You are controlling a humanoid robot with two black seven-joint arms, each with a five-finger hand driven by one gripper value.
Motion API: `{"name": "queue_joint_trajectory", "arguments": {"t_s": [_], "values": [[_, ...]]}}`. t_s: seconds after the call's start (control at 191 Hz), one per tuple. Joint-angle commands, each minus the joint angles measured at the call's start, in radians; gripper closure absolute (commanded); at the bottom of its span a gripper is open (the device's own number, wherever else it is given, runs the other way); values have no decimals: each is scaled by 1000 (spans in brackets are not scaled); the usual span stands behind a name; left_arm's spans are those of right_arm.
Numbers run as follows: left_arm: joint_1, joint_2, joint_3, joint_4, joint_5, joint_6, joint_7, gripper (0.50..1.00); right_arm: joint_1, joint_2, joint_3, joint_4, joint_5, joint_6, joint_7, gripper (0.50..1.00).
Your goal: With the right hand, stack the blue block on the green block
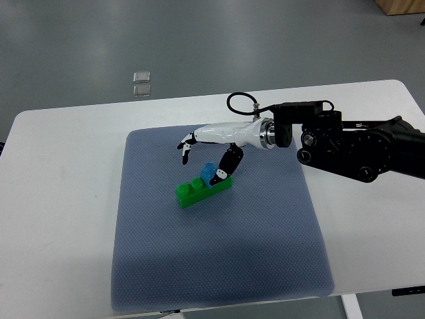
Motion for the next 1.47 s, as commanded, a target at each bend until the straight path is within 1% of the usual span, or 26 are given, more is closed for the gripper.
{"name": "queue_joint_trajectory", "arguments": {"t_s": [0.0,0.121,0.252,0.304,0.309,0.341,0.393,0.399,0.42,0.561,0.593,0.64,0.645,0.787,0.891,0.965,1.306,1.463], "values": [[0,0,0,0,0,0,0,500,-7,-8,76,3,121,35,0,587],[0,0,0,0,0,0,0,500,-53,-27,139,3,244,33,0,587],[0,0,0,0,0,0,0,500,-148,-48,223,2,385,24,0,587],[0,0,0,0,0,0,0,500,-148,-48,223,2,385,24,0,587],[0,0,0,0,0,0,0,500,-201,-50,275,-1,438,13,0,587],[0,0,0,0,0,0,0,500,-237,-48,304,-6,469,6,0,587],[0,0,0,0,0,0,0,500,-237,-48,304,-6,469,6,0,587],[0,0,0,0,0,0,0,500,-281,-47,342,-10,512,3,0,587],[0,0,0,0,0,0,0,500,-297,-45,357,-10,530,1,0,587],[0,0,0,0,0,0,0,500,-360,-40,427,-55,662,1,-1,587],[0,0,0,0,0,0,0,500,-366,-39,436,-72,705,3,-4,587],[0,0,0,0,0,0,0,500,-366,-39,436,-72,705,3,-4,587],[0,0,0,0,0,0,0,500,-371,-34,442,-101,784,1,-15,587],[0,0,0,0,0,0,0,500,-383,-30,435,-162,1007,4,-38,587],[0,0,0,0,0,0,0,500,-395,-27,439,-168,1127,4,-89,587],[0,0,0,0,0,0,0,500,-400,-27,439,-168,1193,4,-100,587],[0,0,0,0,0,0,0,500,-411,-27,441,-168,1215,16,-89,587],[0,0,0,0,0,0,0,500,-412,-27,442,-168,1221,15,-89,576]]}}
